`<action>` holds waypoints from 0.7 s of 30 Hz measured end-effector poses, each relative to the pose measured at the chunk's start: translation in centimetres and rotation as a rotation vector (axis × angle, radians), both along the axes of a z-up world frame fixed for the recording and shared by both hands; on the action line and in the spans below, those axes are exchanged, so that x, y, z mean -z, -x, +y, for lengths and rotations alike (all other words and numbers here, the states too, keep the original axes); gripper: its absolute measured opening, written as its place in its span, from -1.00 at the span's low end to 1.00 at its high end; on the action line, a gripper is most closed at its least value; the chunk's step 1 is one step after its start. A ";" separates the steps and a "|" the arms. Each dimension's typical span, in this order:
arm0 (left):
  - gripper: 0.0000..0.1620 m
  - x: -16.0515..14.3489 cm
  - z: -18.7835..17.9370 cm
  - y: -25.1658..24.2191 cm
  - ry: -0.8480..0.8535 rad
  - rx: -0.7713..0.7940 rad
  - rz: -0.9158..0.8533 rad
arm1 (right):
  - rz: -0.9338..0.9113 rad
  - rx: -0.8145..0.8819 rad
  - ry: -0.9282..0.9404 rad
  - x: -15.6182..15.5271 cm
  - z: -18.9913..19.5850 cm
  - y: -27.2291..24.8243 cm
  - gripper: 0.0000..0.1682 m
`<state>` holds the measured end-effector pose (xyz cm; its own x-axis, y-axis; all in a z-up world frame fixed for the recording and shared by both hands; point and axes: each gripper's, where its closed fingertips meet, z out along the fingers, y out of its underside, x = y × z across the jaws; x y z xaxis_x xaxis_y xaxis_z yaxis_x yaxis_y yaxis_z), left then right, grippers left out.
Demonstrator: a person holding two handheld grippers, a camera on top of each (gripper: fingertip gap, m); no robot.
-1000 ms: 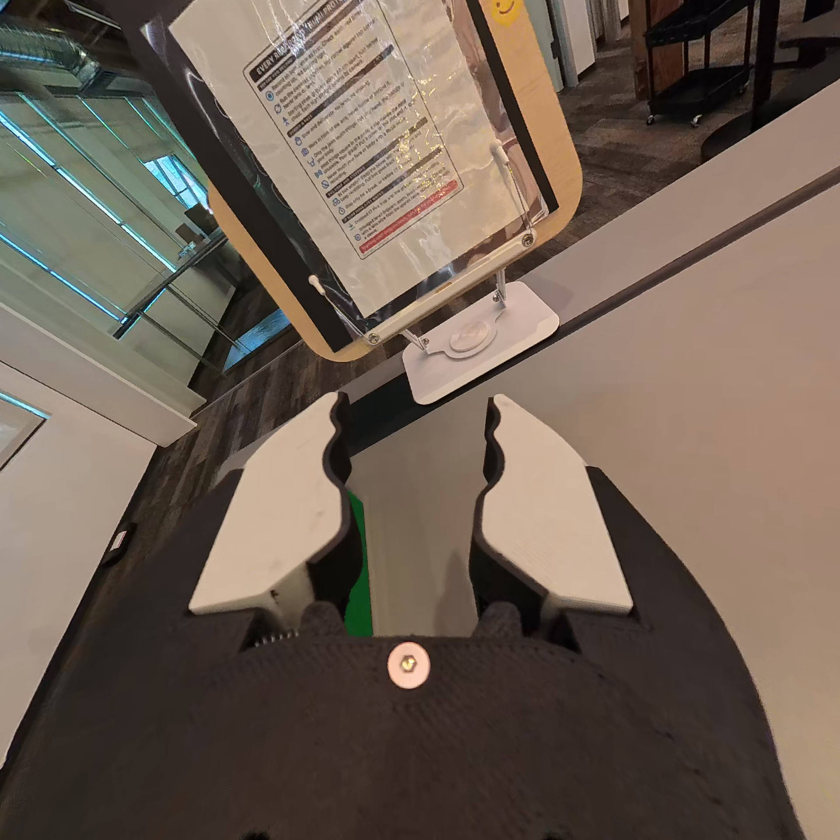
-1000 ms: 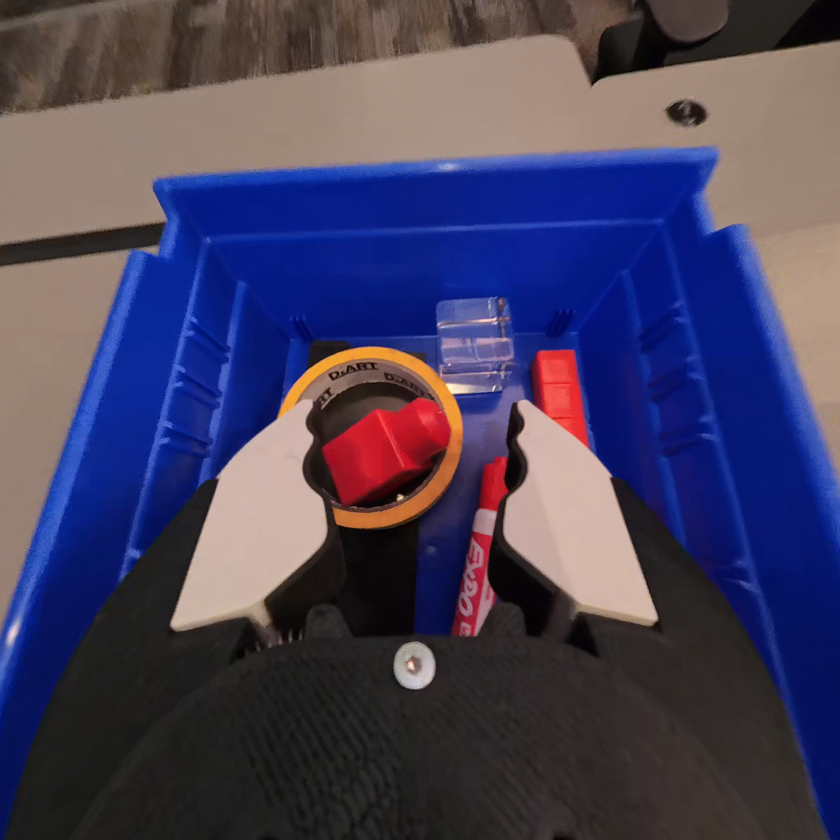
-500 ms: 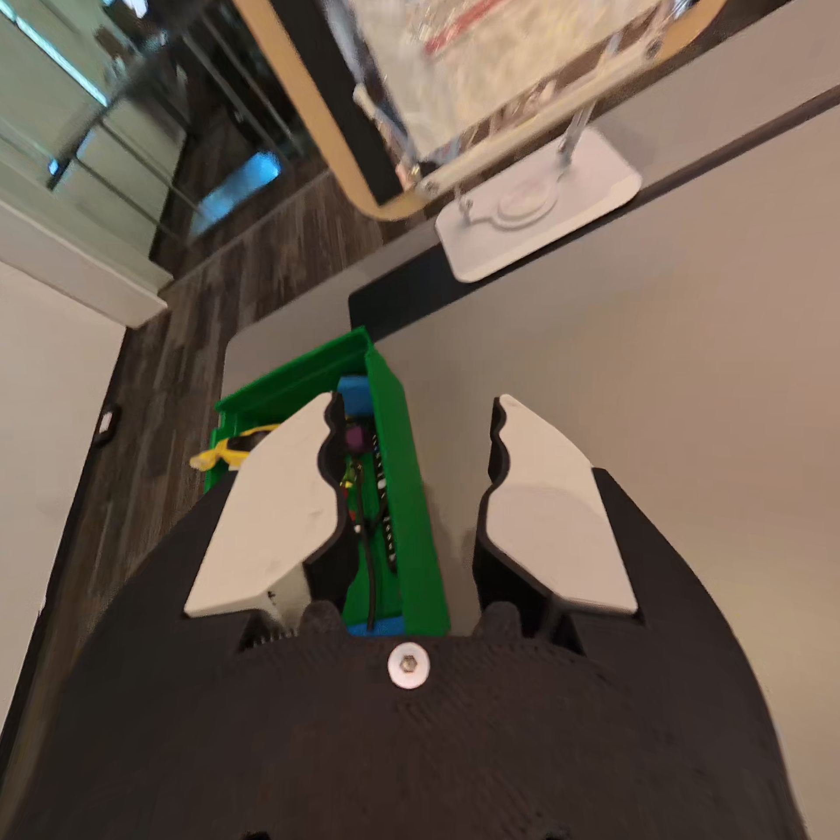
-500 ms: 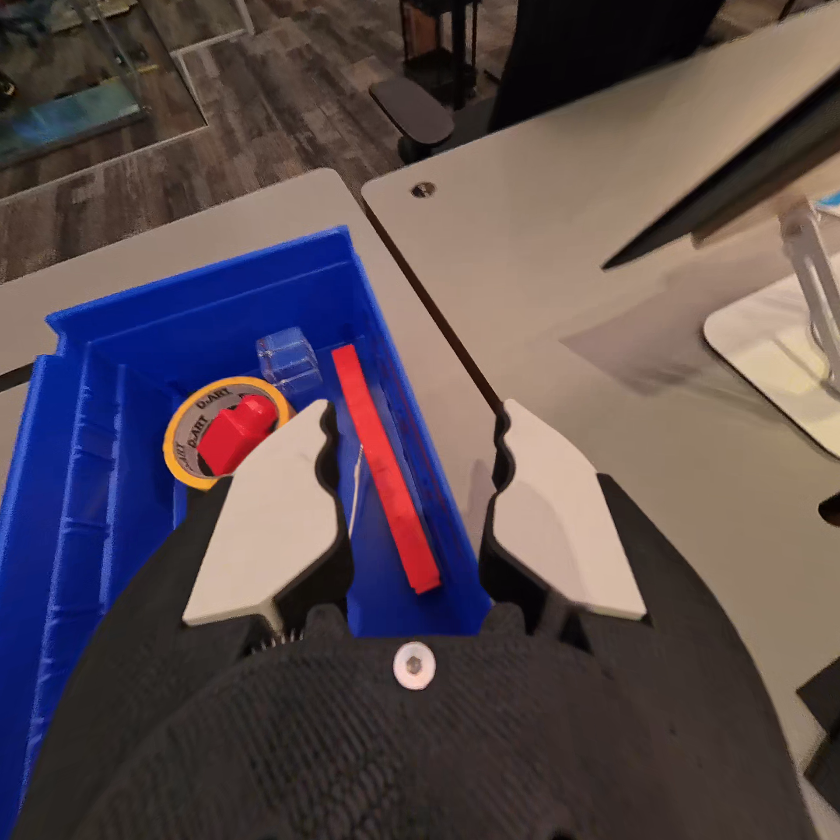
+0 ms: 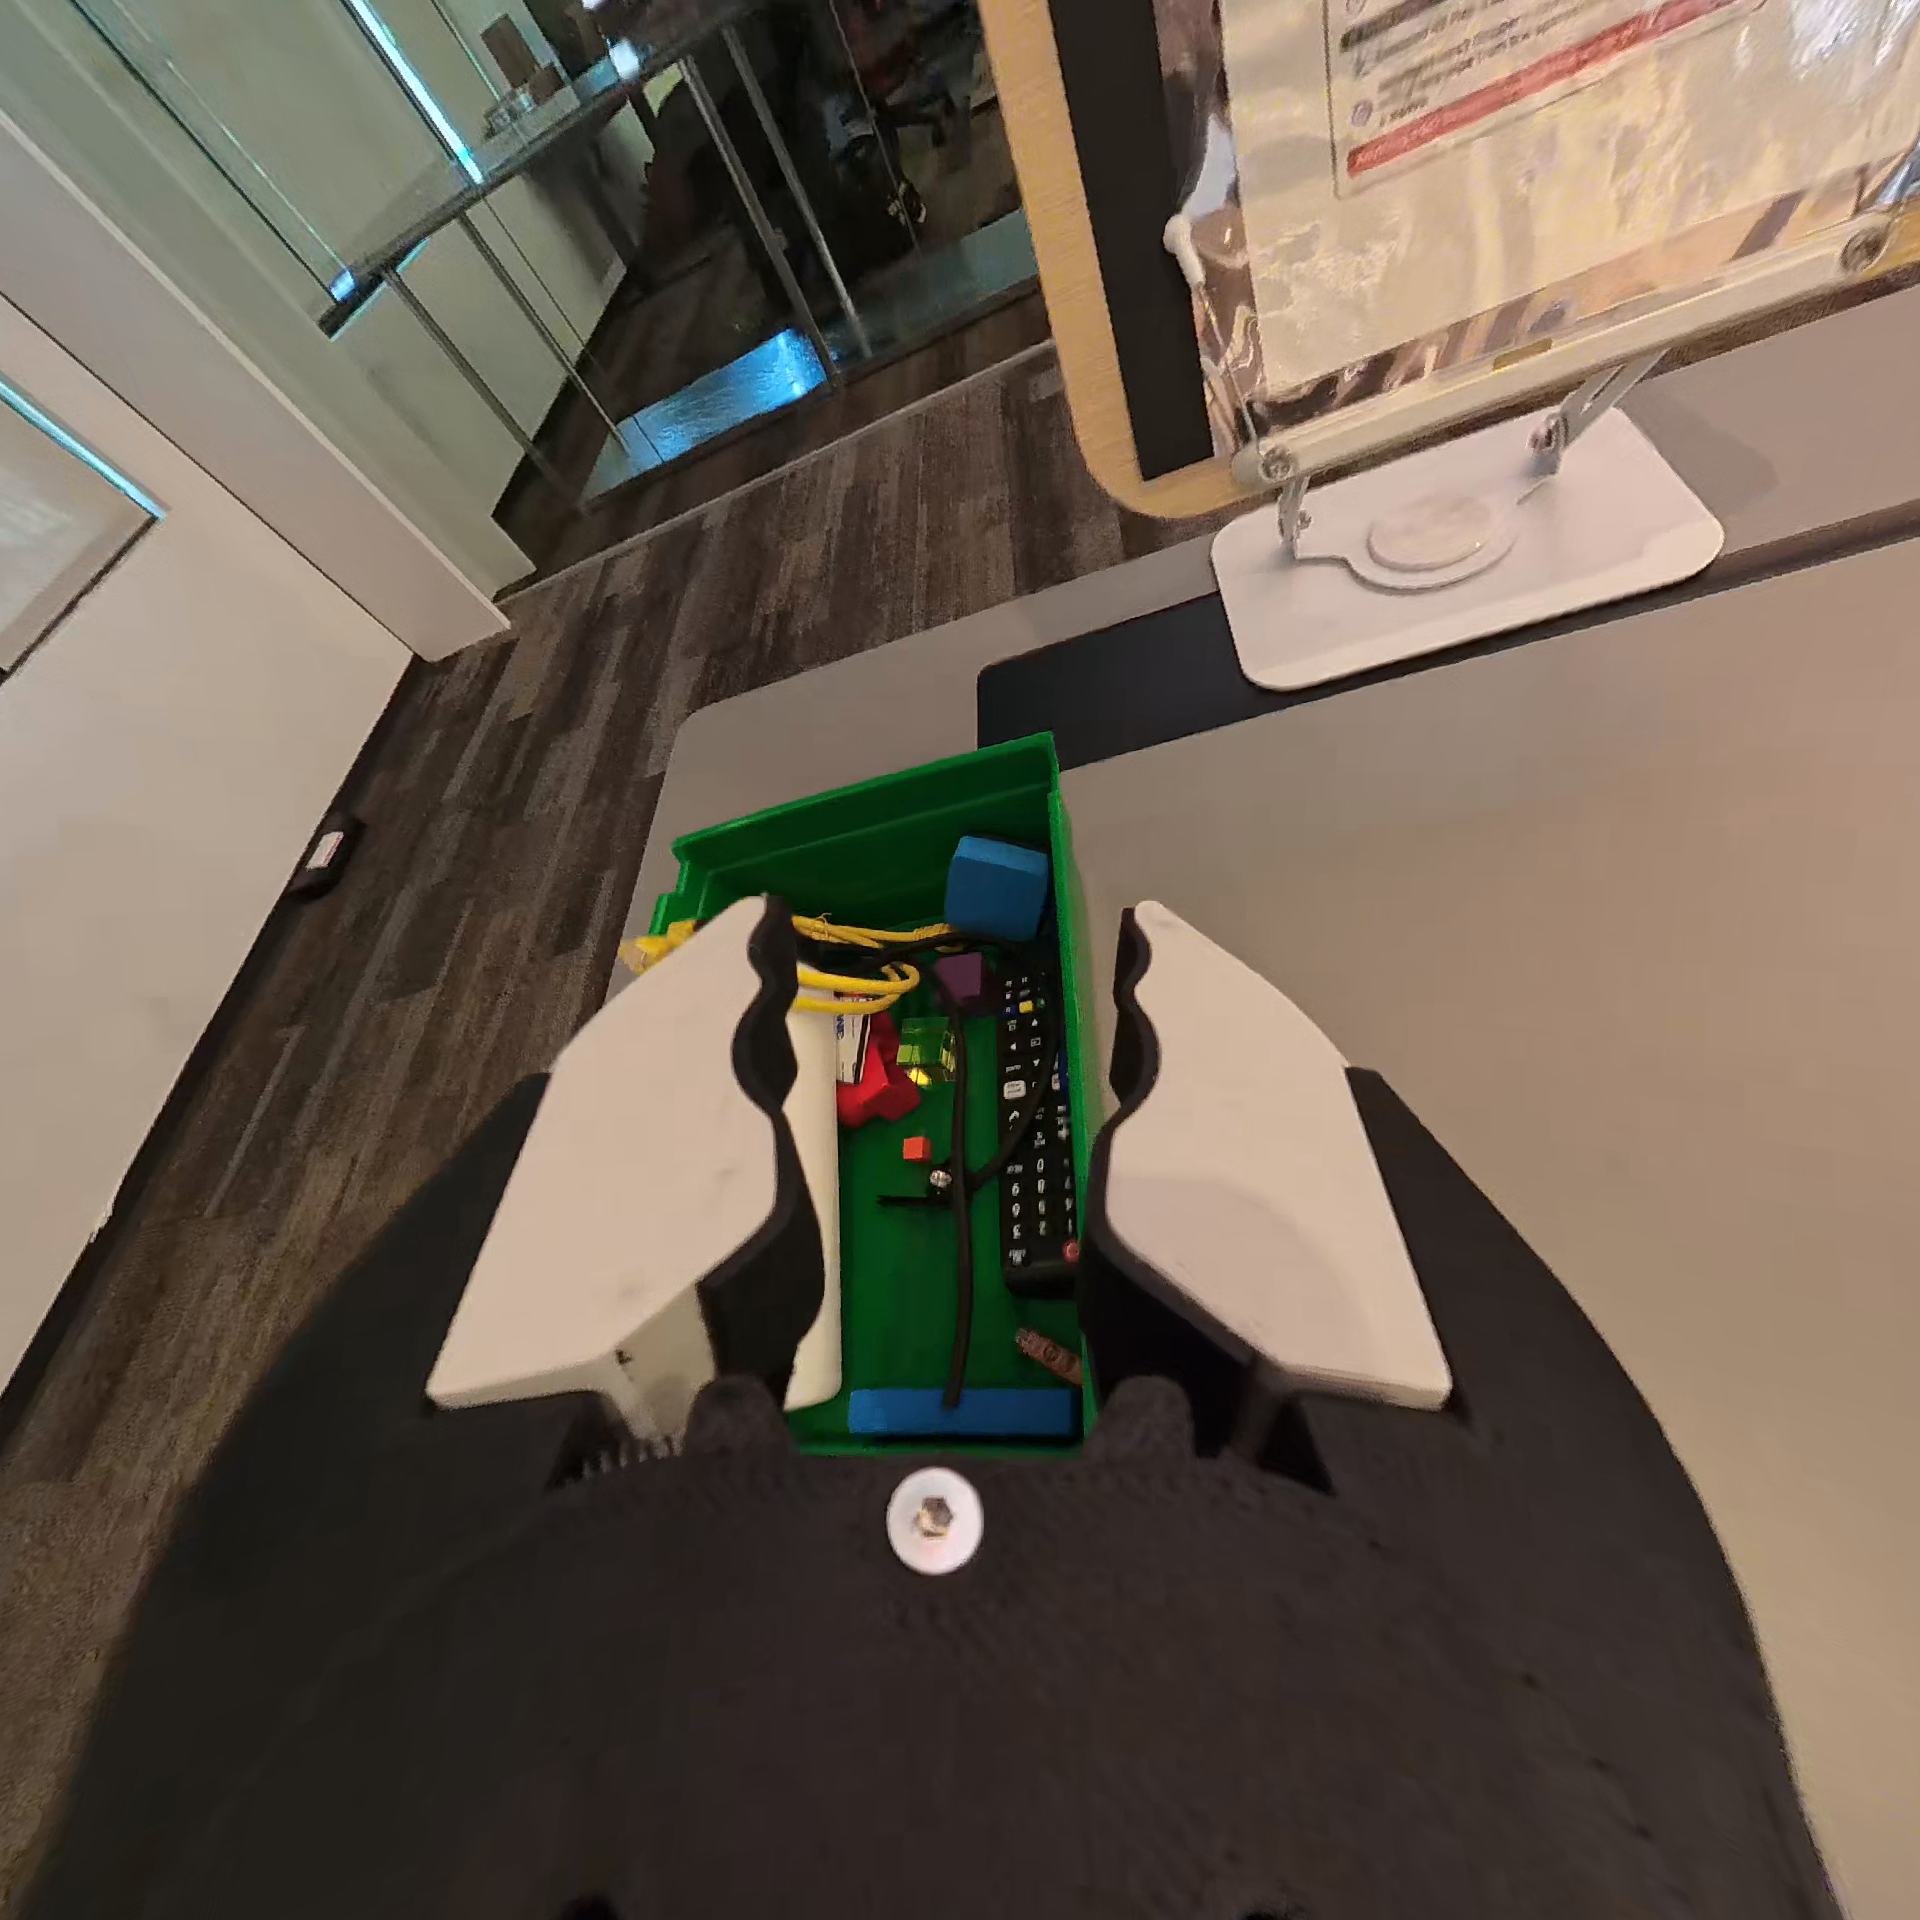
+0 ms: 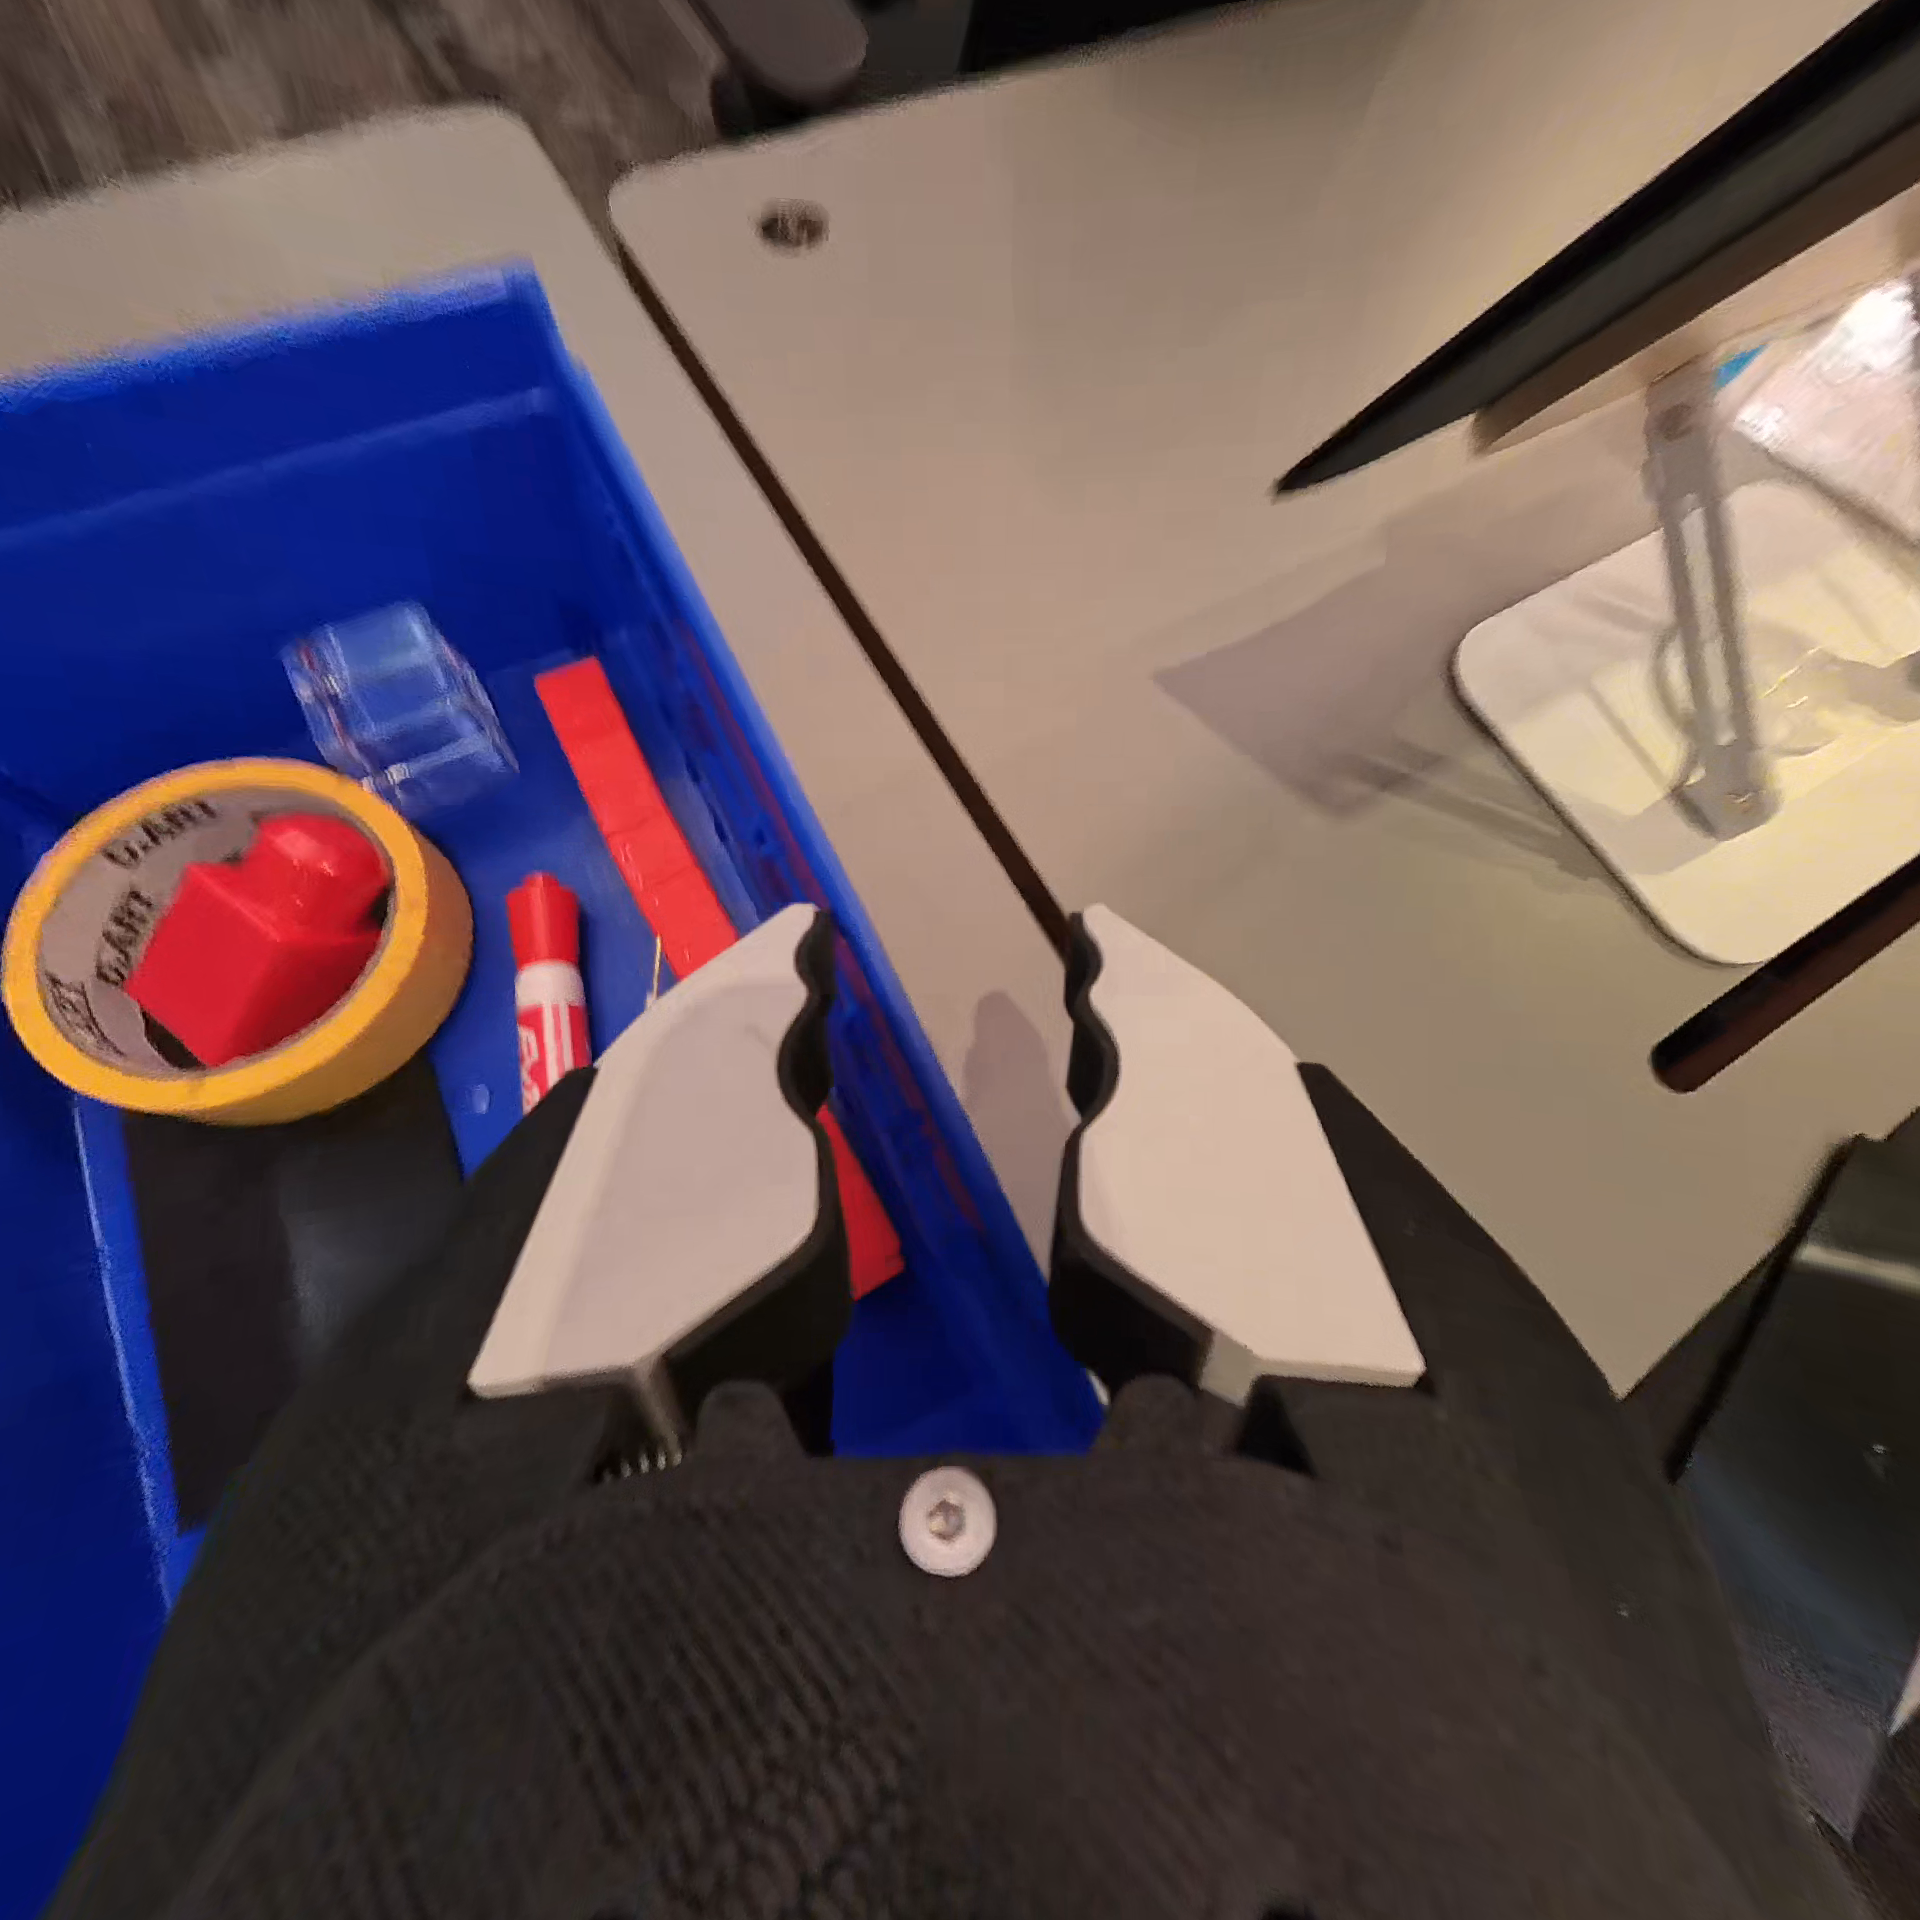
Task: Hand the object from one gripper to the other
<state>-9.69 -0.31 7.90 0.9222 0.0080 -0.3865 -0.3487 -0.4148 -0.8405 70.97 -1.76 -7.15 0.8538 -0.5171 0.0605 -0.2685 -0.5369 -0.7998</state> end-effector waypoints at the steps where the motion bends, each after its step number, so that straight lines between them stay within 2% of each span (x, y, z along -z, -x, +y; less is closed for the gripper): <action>1: -0.28 -0.6 0.1 -0.3 -0.034 0.007 -0.005 | -0.030 0.016 -0.053 -1.6 -0.1 -0.1 -0.48; 4: -0.23 -4.4 -0.4 -1.1 -0.233 0.003 -0.072 | -0.120 -0.013 -0.267 -8.3 0.0 1.7 -0.48; 6: -0.23 -7.5 -1.8 -2.6 -0.395 0.050 -0.133 | -0.174 -0.120 -0.457 -13.8 0.4 5.3 -0.38; 10: -0.13 -10.9 -5.8 -7.6 -0.558 0.250 -0.224 | -0.228 -0.482 -0.883 -24.1 0.4 17.6 -0.35; 12: -0.06 -11.2 -6.3 -9.2 -0.576 0.309 -0.230 | -0.183 -0.642 -1.006 -26.6 0.3 24.1 -0.35; 15: 0.08 -9.0 -4.2 -10.7 -0.482 0.344 -0.257 | -0.109 -0.777 -0.978 -26.5 1.5 32.1 -0.31; 17: 0.21 -6.2 -1.8 -11.7 -0.359 0.360 -0.284 | -0.130 -0.818 -0.876 -24.7 2.9 36.0 -0.16; 19: 0.26 -3.4 0.5 -12.6 -0.266 0.368 -0.305 | -0.188 -0.863 -0.795 -22.6 3.9 39.5 0.04; 21: 0.30 -0.1 2.7 -13.2 -0.186 0.349 -0.305 | -0.233 -0.912 -0.732 -20.2 4.7 42.6 0.08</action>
